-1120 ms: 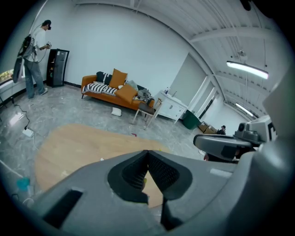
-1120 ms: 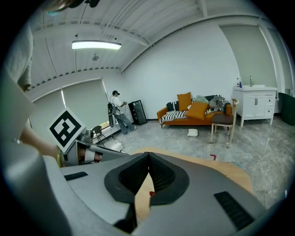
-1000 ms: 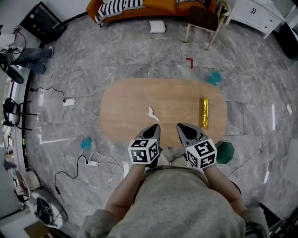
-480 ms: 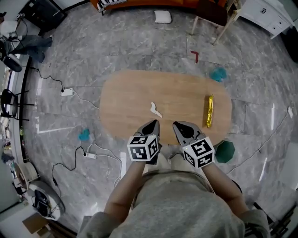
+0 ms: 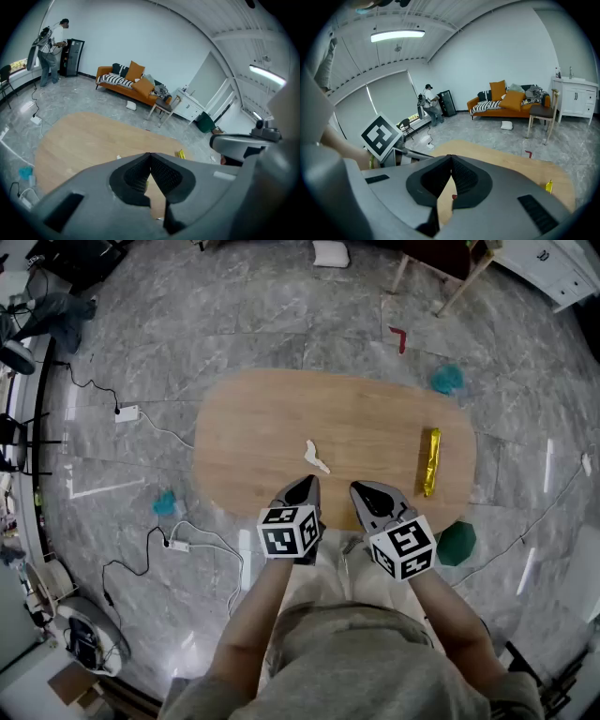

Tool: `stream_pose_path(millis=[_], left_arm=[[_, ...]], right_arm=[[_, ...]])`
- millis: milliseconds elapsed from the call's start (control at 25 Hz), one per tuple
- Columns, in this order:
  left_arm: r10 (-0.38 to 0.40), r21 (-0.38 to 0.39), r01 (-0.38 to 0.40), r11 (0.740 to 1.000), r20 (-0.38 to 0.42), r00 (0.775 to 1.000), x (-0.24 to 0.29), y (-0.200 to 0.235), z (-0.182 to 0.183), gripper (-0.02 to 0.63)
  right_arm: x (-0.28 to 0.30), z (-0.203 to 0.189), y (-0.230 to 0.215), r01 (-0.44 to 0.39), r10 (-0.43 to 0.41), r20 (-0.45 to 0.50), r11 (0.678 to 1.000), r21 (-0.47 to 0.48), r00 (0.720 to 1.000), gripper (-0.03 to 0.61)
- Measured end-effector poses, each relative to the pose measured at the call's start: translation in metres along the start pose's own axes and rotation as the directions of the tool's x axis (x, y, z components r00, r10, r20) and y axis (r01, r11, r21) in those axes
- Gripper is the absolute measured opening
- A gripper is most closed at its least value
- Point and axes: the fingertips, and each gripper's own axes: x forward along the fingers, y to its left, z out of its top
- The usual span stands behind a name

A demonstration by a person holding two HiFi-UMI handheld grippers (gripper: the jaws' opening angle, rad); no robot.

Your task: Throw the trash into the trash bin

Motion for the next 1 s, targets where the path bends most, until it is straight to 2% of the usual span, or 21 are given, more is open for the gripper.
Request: stream_pose_path(millis=[1000], left_arm=[[0.044, -0.038, -0.048, 0.998, -0.087, 0.995, 0.094, 0.067, -0.034, 0.009]], right_arm=[[0.070, -0.045, -0.034, 0.015, -0.009, -0.049, 0.994, 0.111, 0.999, 0.009]])
